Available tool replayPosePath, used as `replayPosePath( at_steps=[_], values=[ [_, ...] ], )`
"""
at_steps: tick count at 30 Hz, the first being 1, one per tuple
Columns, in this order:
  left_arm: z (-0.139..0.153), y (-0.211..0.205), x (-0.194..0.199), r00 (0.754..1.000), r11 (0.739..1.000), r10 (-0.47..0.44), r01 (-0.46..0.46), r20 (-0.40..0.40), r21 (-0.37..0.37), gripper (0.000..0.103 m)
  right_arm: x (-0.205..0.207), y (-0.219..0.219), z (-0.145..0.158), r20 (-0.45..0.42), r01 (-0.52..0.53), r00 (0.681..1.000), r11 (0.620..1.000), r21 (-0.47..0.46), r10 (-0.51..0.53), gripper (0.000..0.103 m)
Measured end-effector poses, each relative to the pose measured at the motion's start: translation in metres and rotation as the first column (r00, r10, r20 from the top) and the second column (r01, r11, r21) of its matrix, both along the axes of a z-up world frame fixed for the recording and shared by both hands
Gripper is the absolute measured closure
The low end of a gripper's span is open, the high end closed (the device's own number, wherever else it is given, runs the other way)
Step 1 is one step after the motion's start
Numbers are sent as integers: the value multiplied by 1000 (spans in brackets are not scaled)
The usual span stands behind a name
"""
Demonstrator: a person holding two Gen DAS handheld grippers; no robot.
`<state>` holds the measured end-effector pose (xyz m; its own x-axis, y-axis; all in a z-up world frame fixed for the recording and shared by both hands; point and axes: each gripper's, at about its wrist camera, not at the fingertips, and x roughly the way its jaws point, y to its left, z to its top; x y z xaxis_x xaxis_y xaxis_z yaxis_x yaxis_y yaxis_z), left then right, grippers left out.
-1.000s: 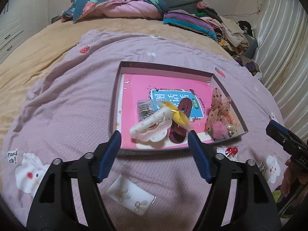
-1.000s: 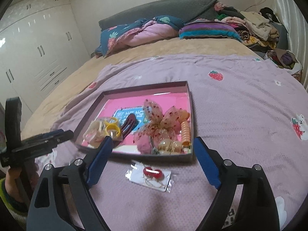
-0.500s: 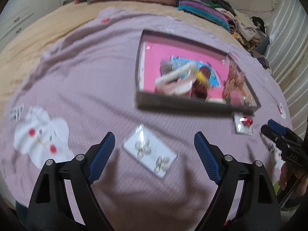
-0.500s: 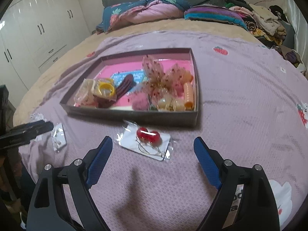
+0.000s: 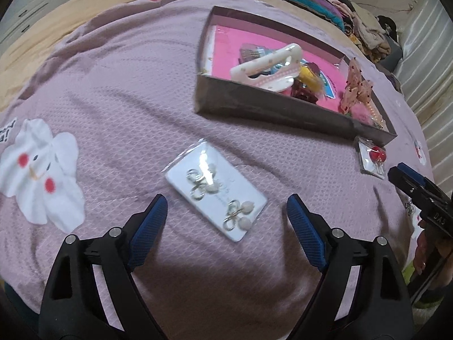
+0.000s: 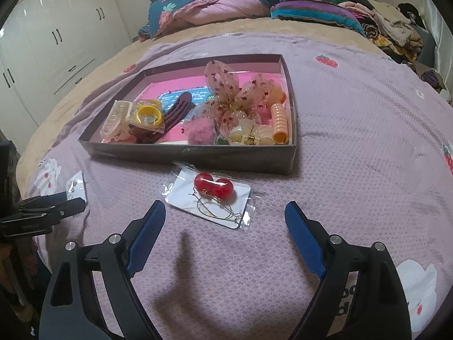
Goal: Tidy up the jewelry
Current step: 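Withdraw both tools toward the bagged earring cards, then grasp the bow earring card with the left tool while the right tool grasps the cherry earring card, then carry both earring cards into the tray and release them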
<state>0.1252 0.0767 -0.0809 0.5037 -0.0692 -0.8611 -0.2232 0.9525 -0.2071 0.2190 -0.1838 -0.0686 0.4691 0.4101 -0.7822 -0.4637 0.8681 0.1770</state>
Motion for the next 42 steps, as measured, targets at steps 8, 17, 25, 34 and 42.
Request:
replayPosePath(
  at_steps=[8,17,25,34,42],
  values=[
    [-4,-12,13,1000,994,-23,23,0,111,51,13,15,-19,-51,-5,999,1000,-17,4,16],
    [9,-9,4,998,995,-45,41,36,90,62,12,49,-21,-17,-18,1000,999,-41,17,13],
    [29,-8,-1,996,997,-47,42,76,64,62,1,61,-15,53,-60,997,997,-48,62,58],
    [40,-7,0,994,999,-39,37,102,26,62,-11,42,8,90,-80,993,996,37,77,81],
    [58,-11,8,989,998,-57,54,133,27,62,-18,31,40,132,-116,986,989,90,104,102]
  ],
)
